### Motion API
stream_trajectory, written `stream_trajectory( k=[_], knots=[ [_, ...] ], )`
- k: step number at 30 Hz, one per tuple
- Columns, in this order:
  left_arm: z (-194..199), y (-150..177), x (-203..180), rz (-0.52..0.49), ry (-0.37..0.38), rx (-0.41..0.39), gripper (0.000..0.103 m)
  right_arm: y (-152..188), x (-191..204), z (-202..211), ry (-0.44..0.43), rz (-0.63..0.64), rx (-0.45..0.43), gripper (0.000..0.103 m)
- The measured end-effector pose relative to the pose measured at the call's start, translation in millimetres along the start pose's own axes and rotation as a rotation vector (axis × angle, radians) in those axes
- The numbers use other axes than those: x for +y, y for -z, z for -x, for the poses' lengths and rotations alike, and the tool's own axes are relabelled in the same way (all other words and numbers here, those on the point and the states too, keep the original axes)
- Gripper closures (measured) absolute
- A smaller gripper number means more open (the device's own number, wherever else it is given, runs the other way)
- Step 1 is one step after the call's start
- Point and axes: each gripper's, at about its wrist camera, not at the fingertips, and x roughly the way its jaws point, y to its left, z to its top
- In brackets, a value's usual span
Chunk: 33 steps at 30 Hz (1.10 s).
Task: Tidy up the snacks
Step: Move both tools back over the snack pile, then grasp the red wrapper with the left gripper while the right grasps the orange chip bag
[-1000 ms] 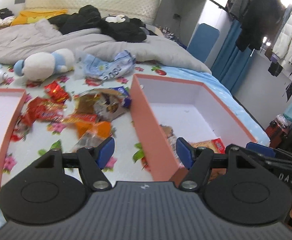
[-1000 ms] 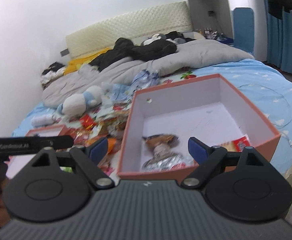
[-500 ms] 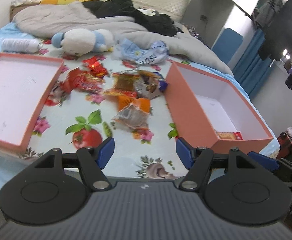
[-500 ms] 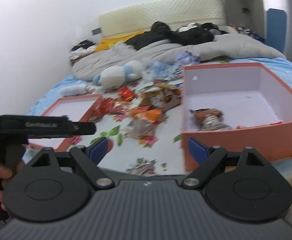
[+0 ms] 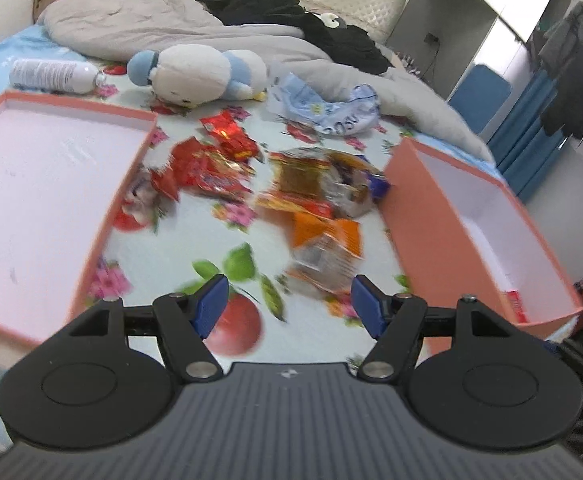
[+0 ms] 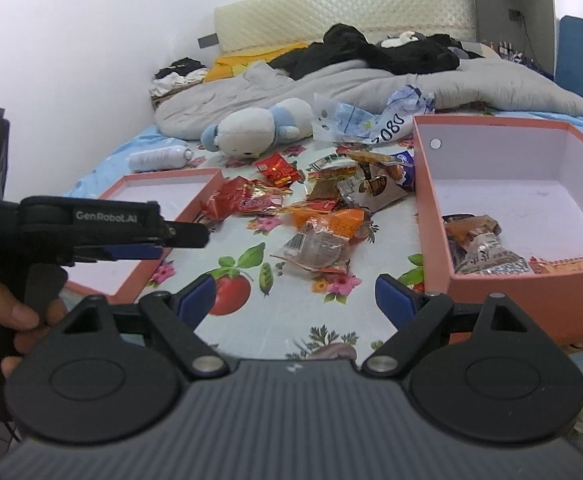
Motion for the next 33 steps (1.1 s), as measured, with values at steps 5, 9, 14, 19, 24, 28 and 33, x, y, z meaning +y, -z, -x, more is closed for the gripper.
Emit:
stream_trajectory(
  k=[5, 9, 14, 19, 24, 28, 33],
  knots=[
    [-32.8, -27.0, 18.7, -0.111, -0.073, 0.019, 0.031, -11.9, -2.1, -34.4, 0.018, -0.021, 0.033, 0.015],
    [-61.2, -45.1, 31.6, -0.199, -0.119, 0.045, 0.03, -20.9, -2.9, -64.8, 0.022, -0.038, 0.057, 0.015],
    [-101.6, -62.1, 40.6, -0.309, -0.173, 0.083, 0.03, -27.9, -10.5, -105.5, 0.052, -0.079, 0.095, 0.015],
    [-140.9, -74.6, 44.2, -0.453, -0.235, 0.106, 0.03, -29.5, -20.3, -143.3, 0.062, -0.137, 0.152, 0.015],
    [-176.1, -83.4, 45.8, -0.582, -0.296, 0.124, 0.031, -31.0, -26.9, -172.0, 0.096, -0.169, 0.184, 0.015],
    [-197.8, -84.3, 49.0, -0.658, -0.325, 0.147, 0.031, -32.1, -30.8, -188.1, 0.09, -0.191, 0.203, 0.015],
    [-210.1, -84.6, 58.8, -0.644, -0.307, 0.163, 0.037, -31.1, -25.8, -202.2, 0.085, -0.144, 0.221, 0.015]
  ],
)
